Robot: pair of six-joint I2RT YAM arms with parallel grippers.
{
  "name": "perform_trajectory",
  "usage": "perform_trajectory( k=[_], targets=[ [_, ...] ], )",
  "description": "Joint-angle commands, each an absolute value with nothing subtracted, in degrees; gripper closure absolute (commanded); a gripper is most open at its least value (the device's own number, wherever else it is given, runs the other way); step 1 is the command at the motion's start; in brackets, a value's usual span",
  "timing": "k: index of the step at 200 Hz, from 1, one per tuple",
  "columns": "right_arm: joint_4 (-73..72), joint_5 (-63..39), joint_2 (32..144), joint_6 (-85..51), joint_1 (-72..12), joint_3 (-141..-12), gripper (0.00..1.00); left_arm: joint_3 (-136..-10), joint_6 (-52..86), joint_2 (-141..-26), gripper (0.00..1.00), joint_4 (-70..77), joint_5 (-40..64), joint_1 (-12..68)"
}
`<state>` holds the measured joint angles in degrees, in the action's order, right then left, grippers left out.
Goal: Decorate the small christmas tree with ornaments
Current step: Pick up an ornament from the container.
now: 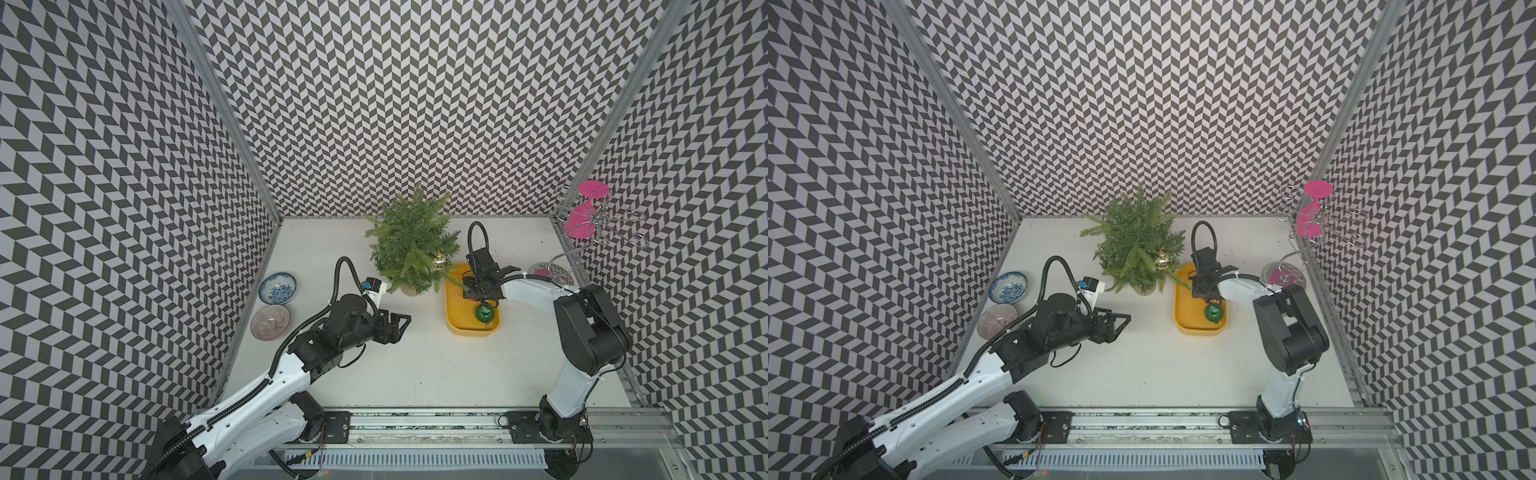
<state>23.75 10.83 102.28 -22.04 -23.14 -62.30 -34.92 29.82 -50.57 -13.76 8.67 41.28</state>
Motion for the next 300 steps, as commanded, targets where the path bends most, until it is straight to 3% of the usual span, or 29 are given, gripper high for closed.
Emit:
perform_trajectory(
  k=[1,78,159,222,300],
  targets=[
    [21.8,11.2,102.1,-22.1,-23.6,-61.8,0.38,-34.6,29.8,-49.8,0.18,-13.1,8.1,41.8],
    [22.4,9.4,98.1,-22.1,-23.6,-60.8,0.42,-35.2,30.2,-48.6,0.17,-13.3,7.1,41.7],
    [26.7,-4.2,81.8,-24.5,-21.3,-60.6,0.41,-40.0,29.7,-47.9,0.17,-13.3,7.2,40.7],
    [28.2,-14.9,68.8,-26.6,-17.4,-61.0,0.41,-44.5,29.2,-48.1,0.18,-11.9,13.0,37.0],
    [30.8,-25.5,67.0,-27.4,-18.5,-76.0,0.41,-49.3,29.2,-50.5,0.3,-7.9,22.9,30.6]
  ],
)
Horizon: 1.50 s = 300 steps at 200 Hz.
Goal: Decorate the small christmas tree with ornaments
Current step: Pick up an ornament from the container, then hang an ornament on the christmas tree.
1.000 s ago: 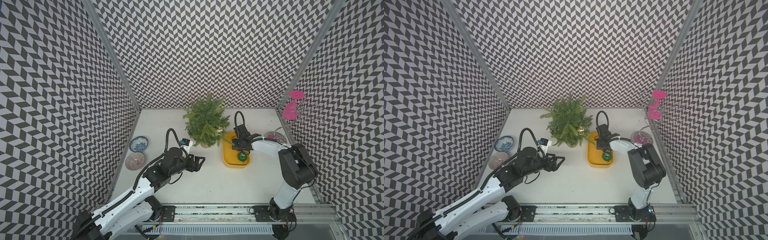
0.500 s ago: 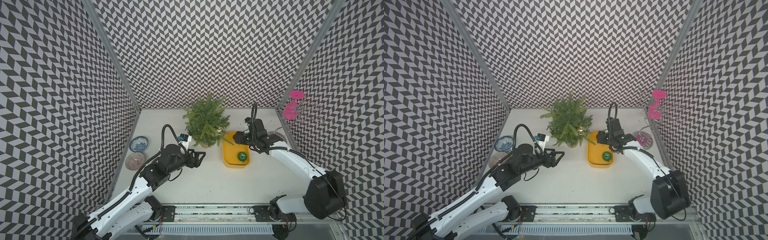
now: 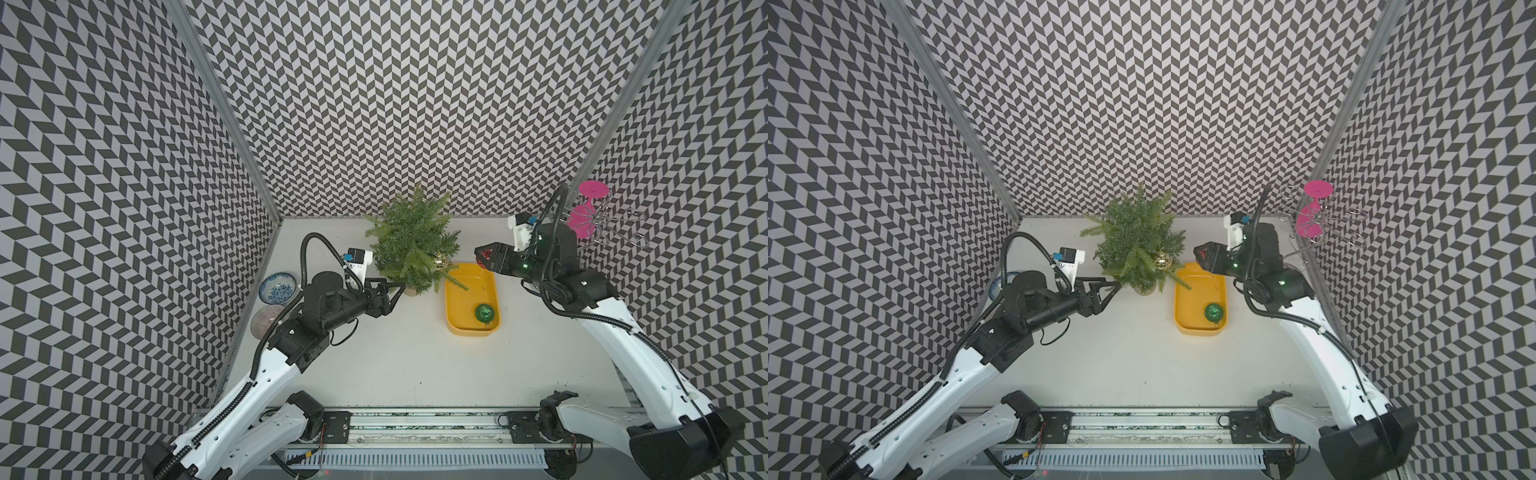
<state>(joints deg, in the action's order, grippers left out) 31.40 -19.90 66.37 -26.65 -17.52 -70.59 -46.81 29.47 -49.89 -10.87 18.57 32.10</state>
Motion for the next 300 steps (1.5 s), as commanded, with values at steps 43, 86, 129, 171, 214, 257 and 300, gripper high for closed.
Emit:
perform_trajectory(
  k=[43,86,129,171,214,257,300],
  targets=[
    [31.6,-30.8,71.3,-28.3,-21.5,-86.8,0.4,-52.1,31.2,-51.8,0.4,-5.1,29.2,26.1],
    [30.0,-36.3,75.6,-30.1,-24.1,-93.9,0.41,-54.2,33.3,-53.0,0.46,-1.5,34.8,22.6],
    [25.5,-41.7,78.8,-33.1,-26.3,-97.4,0.41,-59.0,33.9,-56.4,0.52,2.7,39.5,22.0],
    [21.7,-45.5,80.5,-34.9,-27.8,-98.1,0.41,-61.6,34.1,-59.7,0.57,5.8,43.7,22.0],
    [17.6,-48.1,81.3,-36.8,-28.9,-97.6,0.41,-62.4,34.4,-62.6,0.58,9.3,47.6,22.1],
    [14.0,-50.4,82.8,-38.7,-29.2,-97.1,0.41,-63.8,33.7,-65.0,0.59,11.7,49.9,22.1],
    [11.6,-52.1,83.9,-40.1,-29.5,-96.8,0.41,-66.5,33.0,-68.1,0.6,12.4,51.2,22.8]
  ],
)
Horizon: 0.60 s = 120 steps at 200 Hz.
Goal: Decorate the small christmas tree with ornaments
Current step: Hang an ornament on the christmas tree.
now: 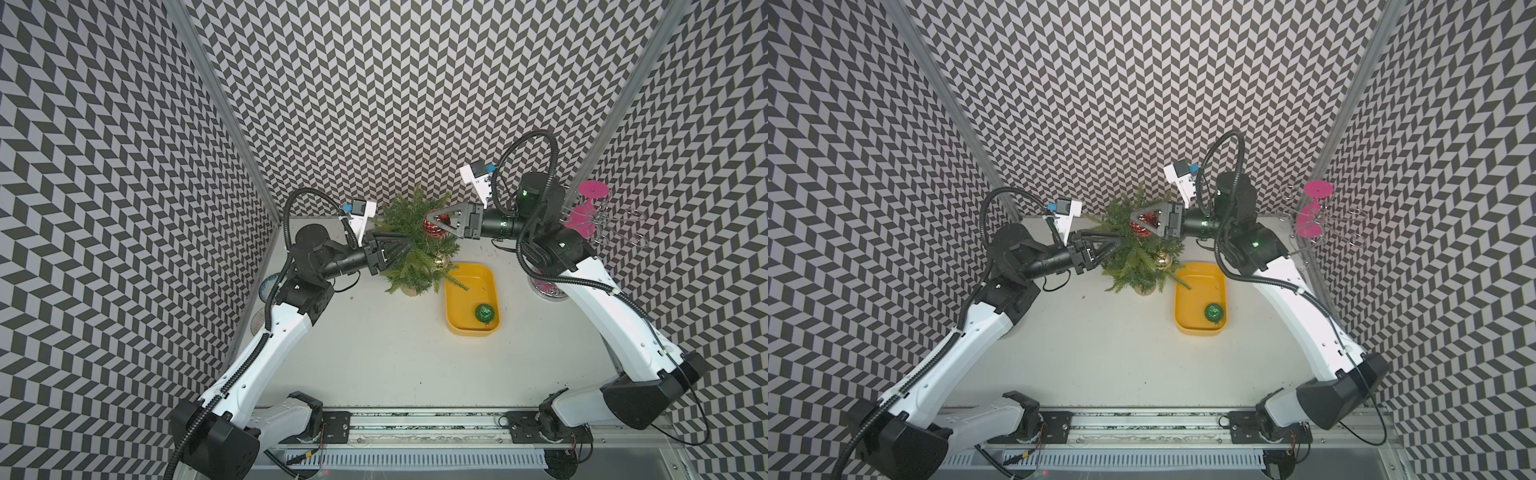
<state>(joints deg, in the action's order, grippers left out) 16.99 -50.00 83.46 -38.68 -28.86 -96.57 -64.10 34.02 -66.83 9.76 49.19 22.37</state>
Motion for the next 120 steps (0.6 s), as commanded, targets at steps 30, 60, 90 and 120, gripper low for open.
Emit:
perform_trajectory(
  k=[30,60,90,120],
  targets=[
    [10.9,-52.6,84.5,-40.5,-29.5,-96.8,0.41,-67.8,32.0,-69.9,0.6,12.6,51.6,24.1],
    [10.1,-53.2,85.0,-40.8,-29.5,-96.8,0.41,-68.1,31.6,-71.0,0.63,12.8,51.6,24.9],
    [9.3,-53.8,85.5,-41.3,-29.5,-97.1,0.41,-68.4,31.5,-71.5,0.68,13.2,51.5,24.9],
    [8.9,-53.9,85.9,-41.3,-29.4,-97.1,0.41,-68.9,31.2,-72.1,0.84,13.0,51.7,24.9]
  ],
)
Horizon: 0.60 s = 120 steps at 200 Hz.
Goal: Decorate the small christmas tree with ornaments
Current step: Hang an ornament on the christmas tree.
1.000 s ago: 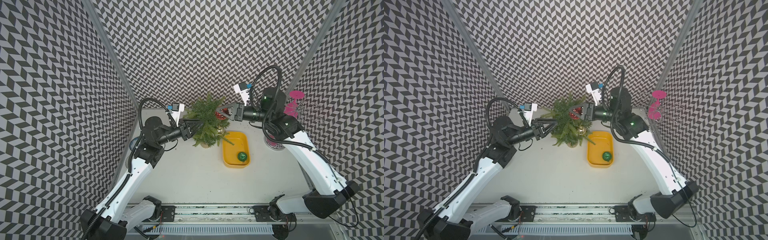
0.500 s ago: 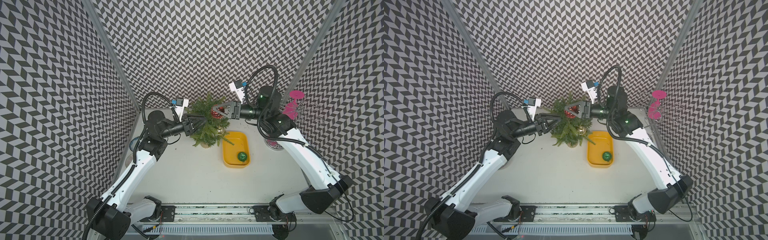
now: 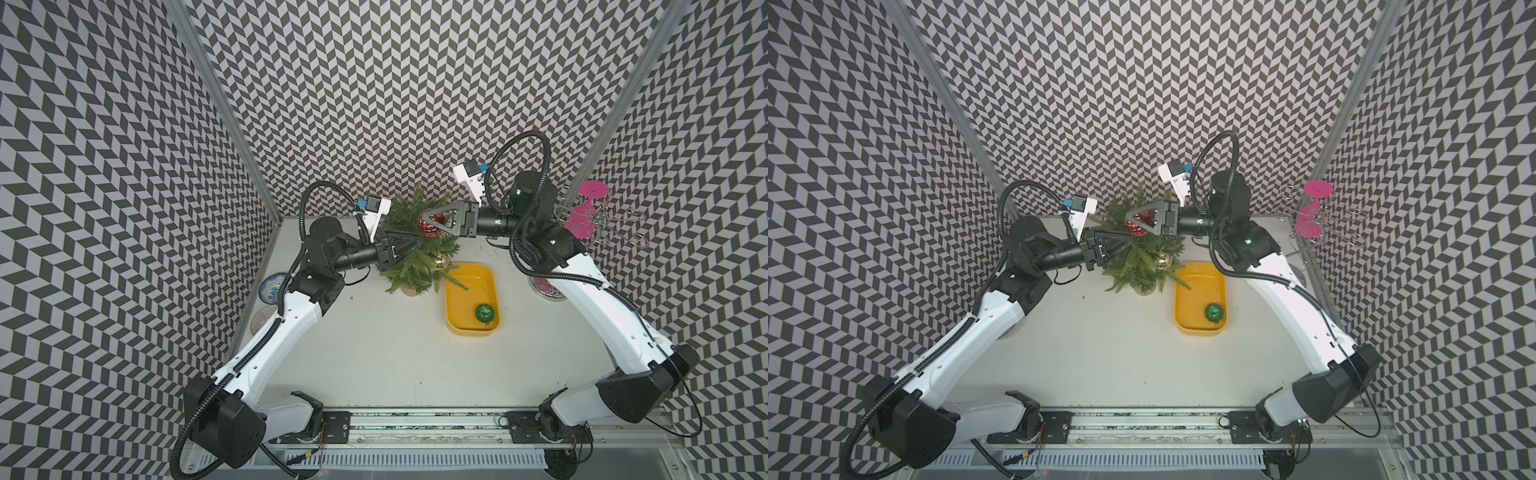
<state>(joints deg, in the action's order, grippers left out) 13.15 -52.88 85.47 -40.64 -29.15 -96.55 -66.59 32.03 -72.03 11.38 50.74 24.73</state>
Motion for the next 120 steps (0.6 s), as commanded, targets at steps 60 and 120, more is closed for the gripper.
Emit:
perform_trajectory(
  k=[60,120],
  targets=[
    [8.0,-54.0,85.8,-41.7,-27.7,-96.4,0.41,-68.9,29.4,-72.0,0.92,11.3,51.2,24.7],
    [6.3,-54.3,85.6,-42.5,-25.5,-95.2,0.41,-69.3,28.7,-72.8,1.0,11.0,51.3,23.9]
  ],
)
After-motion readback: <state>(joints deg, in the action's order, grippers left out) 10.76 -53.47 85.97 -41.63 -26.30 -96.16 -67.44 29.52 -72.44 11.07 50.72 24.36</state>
